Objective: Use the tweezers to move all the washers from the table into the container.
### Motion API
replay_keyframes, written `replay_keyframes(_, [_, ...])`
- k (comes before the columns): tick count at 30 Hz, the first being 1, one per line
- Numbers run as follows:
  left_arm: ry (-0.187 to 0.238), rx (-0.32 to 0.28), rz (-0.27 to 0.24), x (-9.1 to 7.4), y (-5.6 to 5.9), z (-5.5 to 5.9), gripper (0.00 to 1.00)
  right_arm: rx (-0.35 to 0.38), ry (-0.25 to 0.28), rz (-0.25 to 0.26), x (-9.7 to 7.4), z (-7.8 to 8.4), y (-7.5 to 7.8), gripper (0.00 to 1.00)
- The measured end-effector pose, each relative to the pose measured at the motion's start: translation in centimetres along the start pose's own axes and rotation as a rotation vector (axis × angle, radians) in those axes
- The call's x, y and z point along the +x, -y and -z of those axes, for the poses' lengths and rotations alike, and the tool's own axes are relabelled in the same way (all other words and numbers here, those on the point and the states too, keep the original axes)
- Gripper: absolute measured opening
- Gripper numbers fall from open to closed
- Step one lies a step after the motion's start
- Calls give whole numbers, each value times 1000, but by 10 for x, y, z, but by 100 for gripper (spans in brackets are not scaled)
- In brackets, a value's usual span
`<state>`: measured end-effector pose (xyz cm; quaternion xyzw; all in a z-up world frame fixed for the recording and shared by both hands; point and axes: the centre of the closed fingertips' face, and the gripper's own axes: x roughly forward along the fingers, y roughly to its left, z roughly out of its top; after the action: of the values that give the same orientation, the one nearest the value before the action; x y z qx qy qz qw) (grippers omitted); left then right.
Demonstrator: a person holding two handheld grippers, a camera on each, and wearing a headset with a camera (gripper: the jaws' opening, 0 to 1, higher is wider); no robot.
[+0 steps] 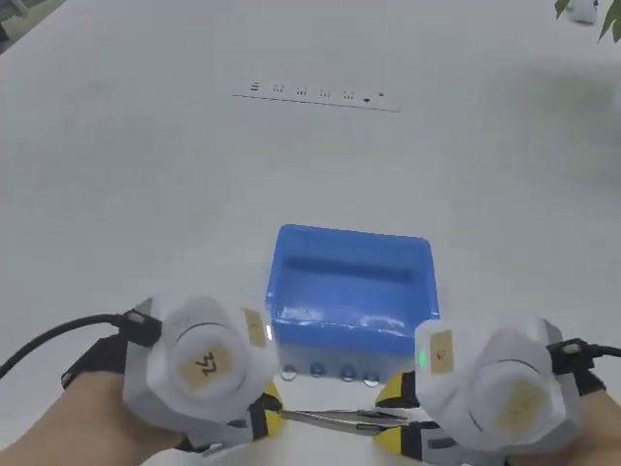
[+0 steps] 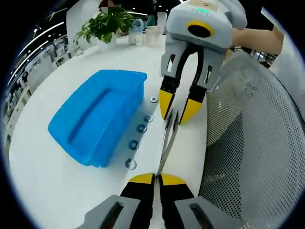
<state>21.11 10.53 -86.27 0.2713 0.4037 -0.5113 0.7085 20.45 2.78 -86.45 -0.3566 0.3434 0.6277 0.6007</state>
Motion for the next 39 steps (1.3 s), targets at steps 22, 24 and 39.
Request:
replay_keyframes(22, [67,96,2,-62,2,-32,0,-38,117,-1,2,-33,11,6])
replay_keyframes(24, [82,97,-3,-73,1,-39,0,-35,146,-2,3,-42,13,6])
replay_keyframes(39, [111,110,-14,-99,-7,-68,0,-12,289,-25,13,-86,24,6])
